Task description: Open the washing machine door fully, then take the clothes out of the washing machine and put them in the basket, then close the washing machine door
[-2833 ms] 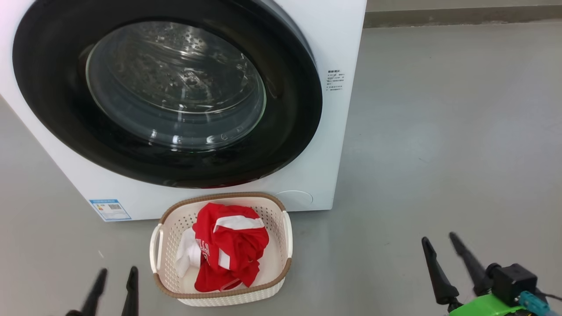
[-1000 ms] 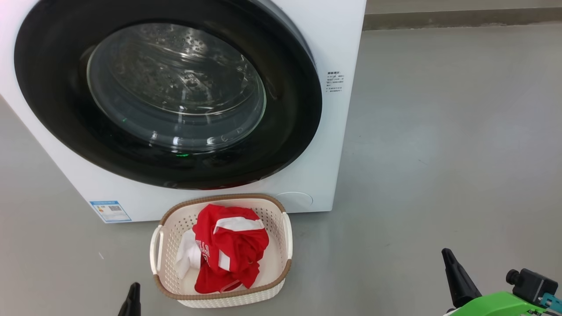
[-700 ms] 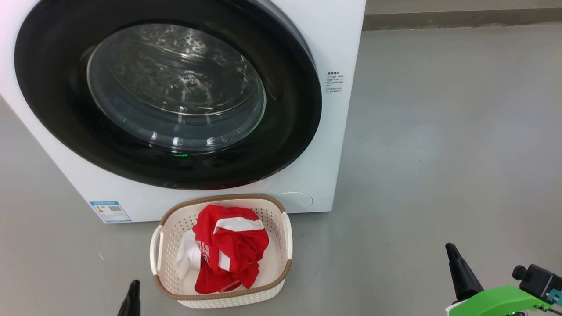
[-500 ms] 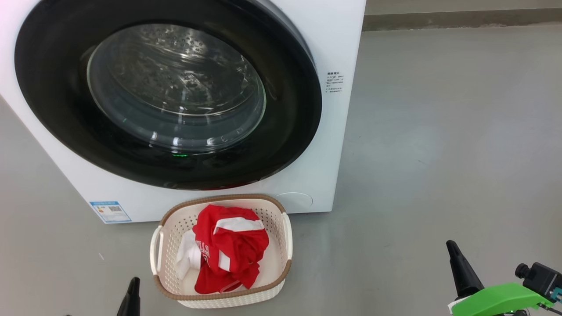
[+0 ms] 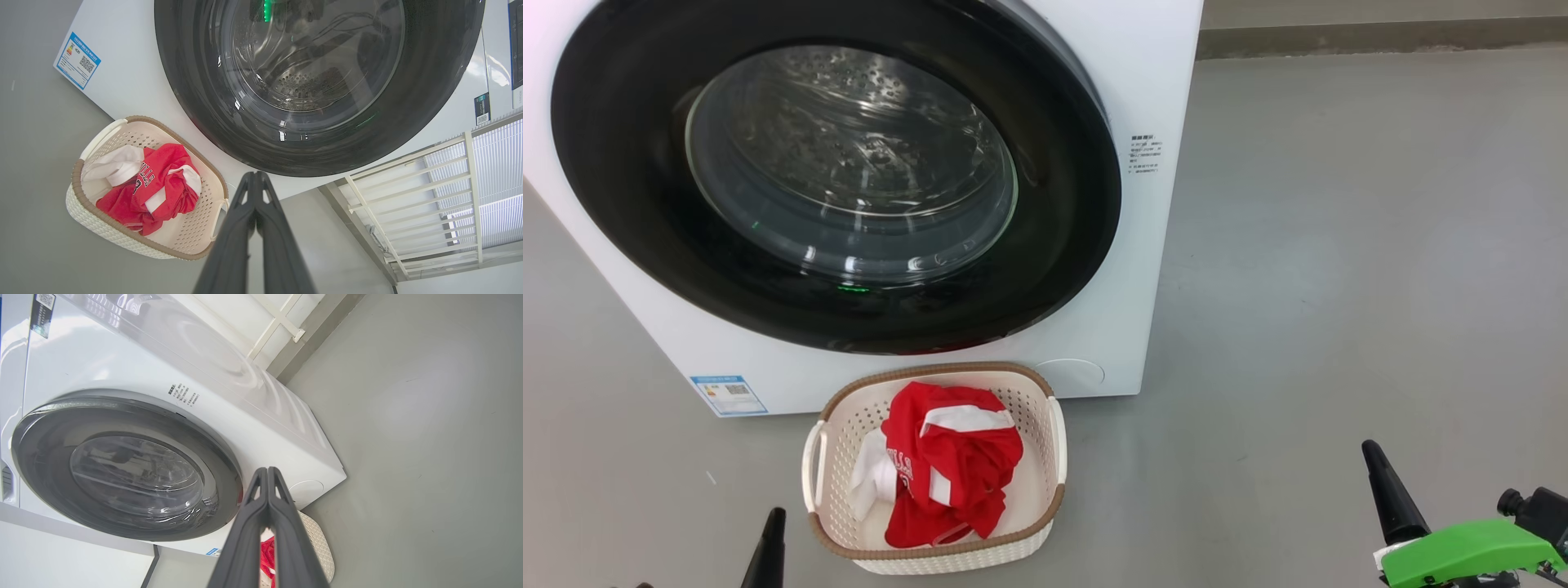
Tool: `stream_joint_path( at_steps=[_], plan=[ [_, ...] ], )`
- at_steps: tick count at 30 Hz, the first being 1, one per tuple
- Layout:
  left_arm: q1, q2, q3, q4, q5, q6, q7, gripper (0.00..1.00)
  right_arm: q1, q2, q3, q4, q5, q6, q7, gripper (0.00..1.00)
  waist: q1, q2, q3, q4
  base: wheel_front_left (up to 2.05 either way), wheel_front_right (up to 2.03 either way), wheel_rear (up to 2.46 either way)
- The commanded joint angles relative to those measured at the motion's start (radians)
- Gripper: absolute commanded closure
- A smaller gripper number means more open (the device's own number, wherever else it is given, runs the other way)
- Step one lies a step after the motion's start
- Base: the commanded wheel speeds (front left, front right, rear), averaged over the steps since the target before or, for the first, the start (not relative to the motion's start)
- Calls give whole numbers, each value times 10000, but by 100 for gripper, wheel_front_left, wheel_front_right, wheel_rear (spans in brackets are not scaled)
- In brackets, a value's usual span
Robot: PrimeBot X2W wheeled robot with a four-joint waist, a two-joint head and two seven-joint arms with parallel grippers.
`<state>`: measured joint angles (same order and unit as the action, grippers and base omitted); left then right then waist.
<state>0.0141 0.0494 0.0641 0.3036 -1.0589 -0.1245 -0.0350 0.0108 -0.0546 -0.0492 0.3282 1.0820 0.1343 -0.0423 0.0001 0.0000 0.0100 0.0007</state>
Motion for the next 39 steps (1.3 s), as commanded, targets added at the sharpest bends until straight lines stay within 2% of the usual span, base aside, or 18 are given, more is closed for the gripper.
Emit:
stream_joint_path(
  at_steps=[1, 39],
  plan=[
    [-541, 101, 268, -311, -386, -38, 92, 100, -597, -64, 48, -309, 406, -21, 77, 100, 0, 0, -3, 0, 0, 0, 0],
    [-1060, 30, 445, -522, -4279, -56, 1154, 100, -1043, -11, -448, -711, 4138, -33, 1177, 100, 0, 0, -53, -5, 0, 0, 0]
  ],
)
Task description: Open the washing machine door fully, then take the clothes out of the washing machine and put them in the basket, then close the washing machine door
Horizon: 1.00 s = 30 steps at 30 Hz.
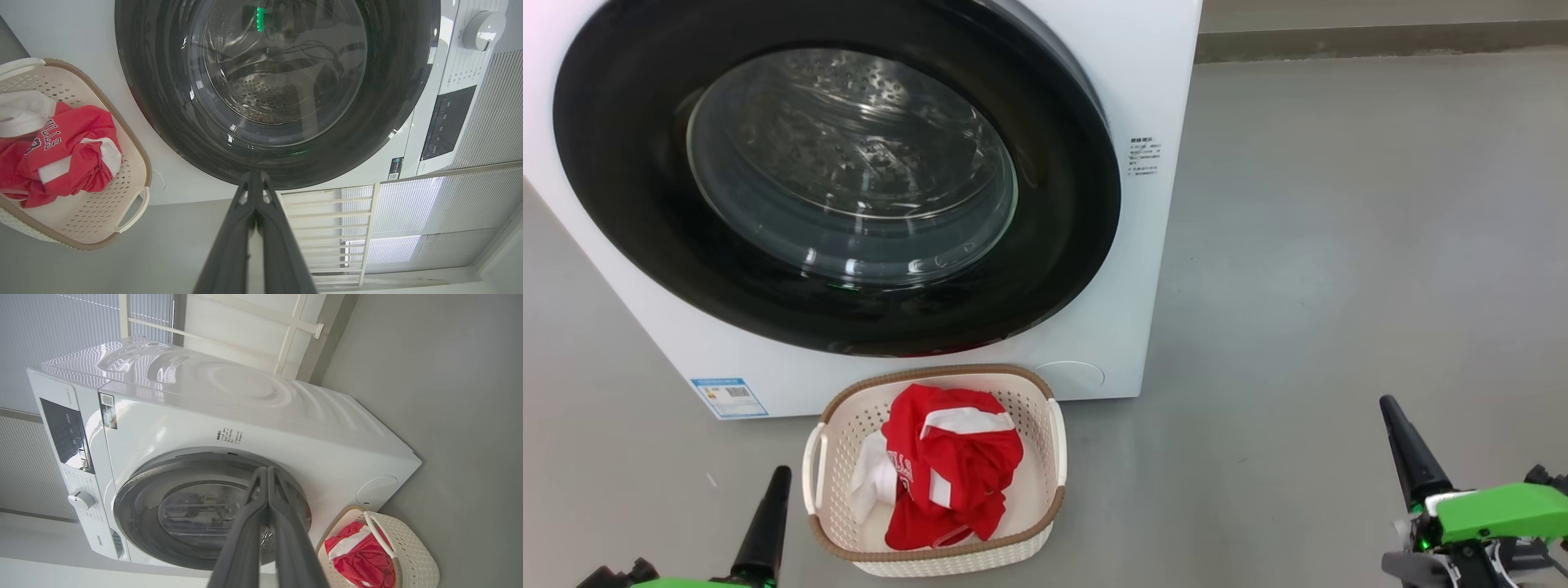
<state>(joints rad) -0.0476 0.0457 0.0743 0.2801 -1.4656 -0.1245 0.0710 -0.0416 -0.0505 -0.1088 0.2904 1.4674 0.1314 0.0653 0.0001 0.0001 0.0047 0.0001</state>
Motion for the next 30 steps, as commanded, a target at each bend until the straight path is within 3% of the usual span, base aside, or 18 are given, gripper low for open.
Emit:
stream_joint_path(
  at_steps=[1, 12, 30],
  plan=[
    [-456, 65, 348, -292, -318, -56, 122, 100, -532, -50, 135, -344, 385, -4, 131, 100, 0, -1, -2, 0, 0, 0, 0],
    [-604, 45, 399, -352, -1427, -62, 425, 100, -659, -33, -8, -459, 1447, -7, 446, 100, 0, -1, -16, -1, 0, 0, 0],
    [-604, 45, 397, -352, -1428, -62, 424, 100, -661, -24, -21, -458, 1436, -7, 456, 100, 0, -1, -16, -1, 0, 0, 0]
  ],
)
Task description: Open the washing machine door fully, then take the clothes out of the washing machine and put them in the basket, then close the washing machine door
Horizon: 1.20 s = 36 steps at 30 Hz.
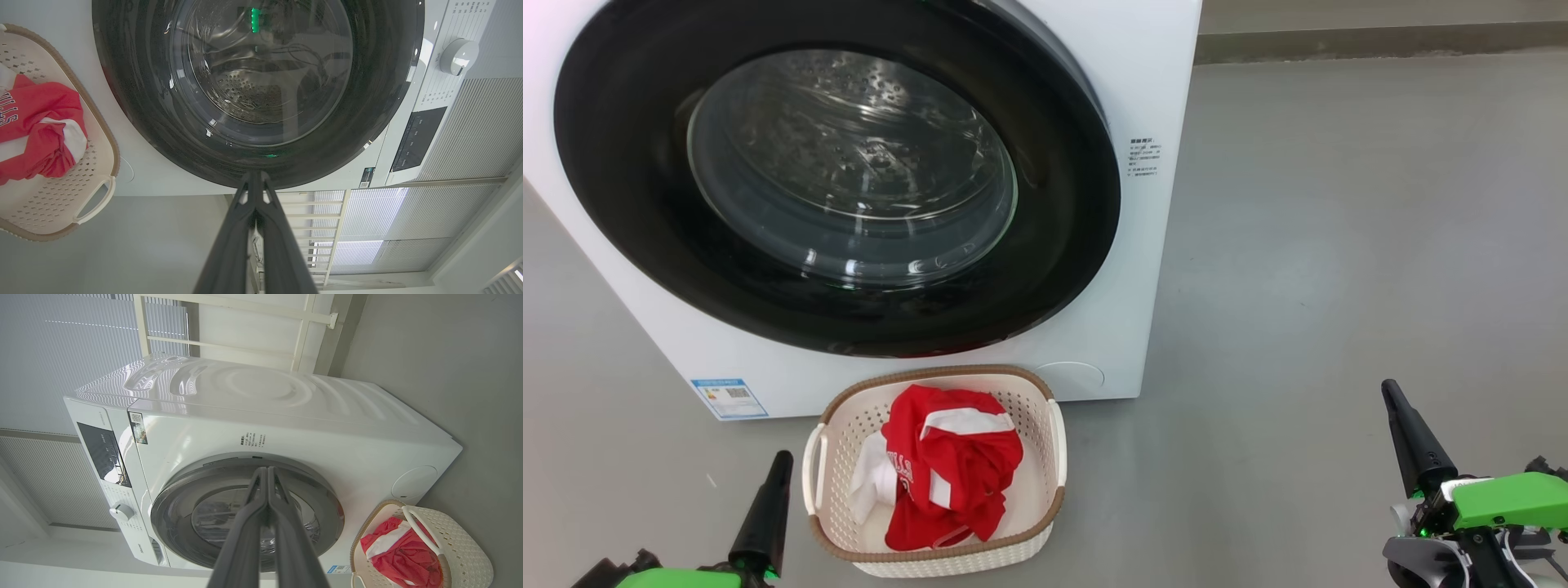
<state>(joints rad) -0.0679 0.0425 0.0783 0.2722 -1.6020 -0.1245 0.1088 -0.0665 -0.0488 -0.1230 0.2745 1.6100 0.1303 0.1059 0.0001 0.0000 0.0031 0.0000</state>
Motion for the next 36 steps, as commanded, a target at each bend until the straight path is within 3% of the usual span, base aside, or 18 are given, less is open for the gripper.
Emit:
stream_joint_path(
  at_steps=[1, 36],
  plan=[
    [-400, 78, 357, -273, -64, -62, 46, 100, -411, -41, 120, -299, 9, 4, 50, 100, 0, 0, 0, 0, 0, 0, 0],
    [-400, 77, 356, -273, -66, -62, 45, 100, -413, -30, 104, -298, -5, 4, 63, 100, 0, 0, 0, 0, 0, 0, 0]
  ],
)
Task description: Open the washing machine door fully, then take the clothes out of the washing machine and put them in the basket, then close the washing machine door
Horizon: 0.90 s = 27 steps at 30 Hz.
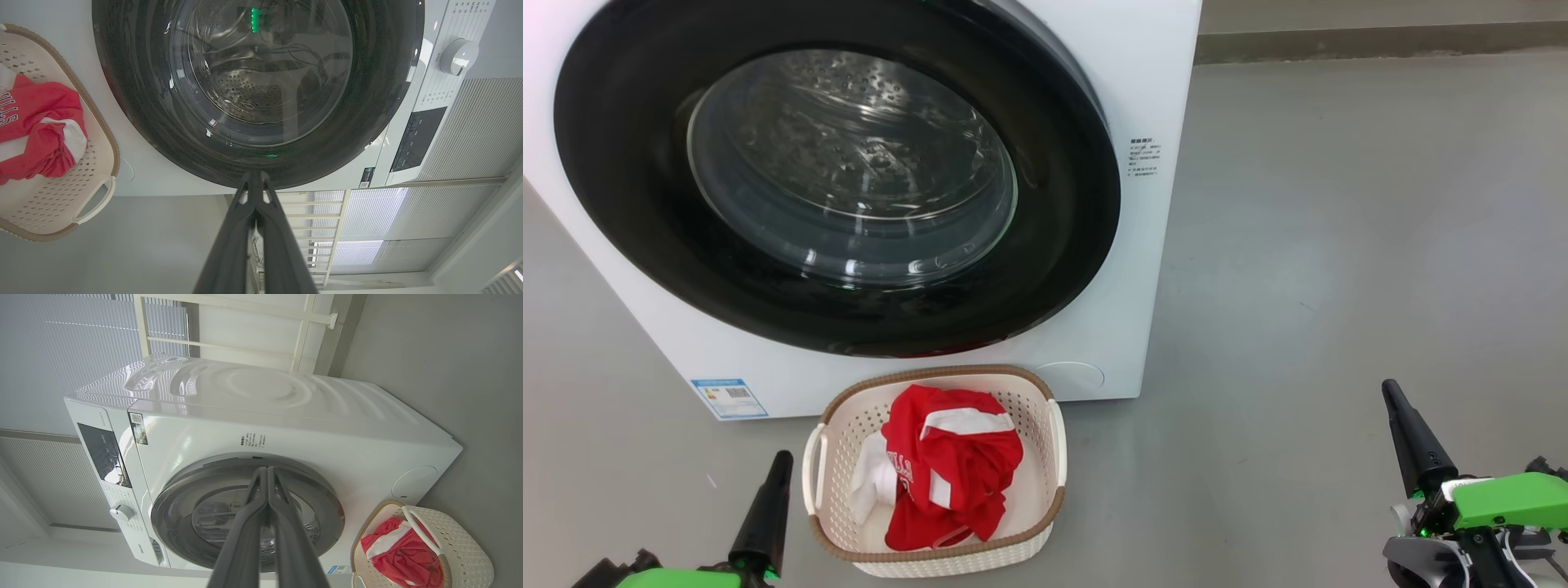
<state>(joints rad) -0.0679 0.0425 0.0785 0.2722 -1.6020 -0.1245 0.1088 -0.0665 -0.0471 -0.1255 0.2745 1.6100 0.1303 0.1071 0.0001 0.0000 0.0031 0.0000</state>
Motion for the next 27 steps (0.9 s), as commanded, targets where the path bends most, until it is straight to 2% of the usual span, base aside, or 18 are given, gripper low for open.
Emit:
stream_joint_path(
  at_steps=[1, 27],
  plan=[
    [-400, 77, 354, -273, -66, -62, 45, 100, -413, -47, 128, -298, -6, 4, 52, 100, 0, 0, 0, 0, 0, 0, 0],
    [-400, 77, 353, -273, -66, -62, 44, 100, -414, -42, 120, -298, -12, 4, 59, 100, -1, 0, 0, 0, 0, 0, 0]
  ],
)
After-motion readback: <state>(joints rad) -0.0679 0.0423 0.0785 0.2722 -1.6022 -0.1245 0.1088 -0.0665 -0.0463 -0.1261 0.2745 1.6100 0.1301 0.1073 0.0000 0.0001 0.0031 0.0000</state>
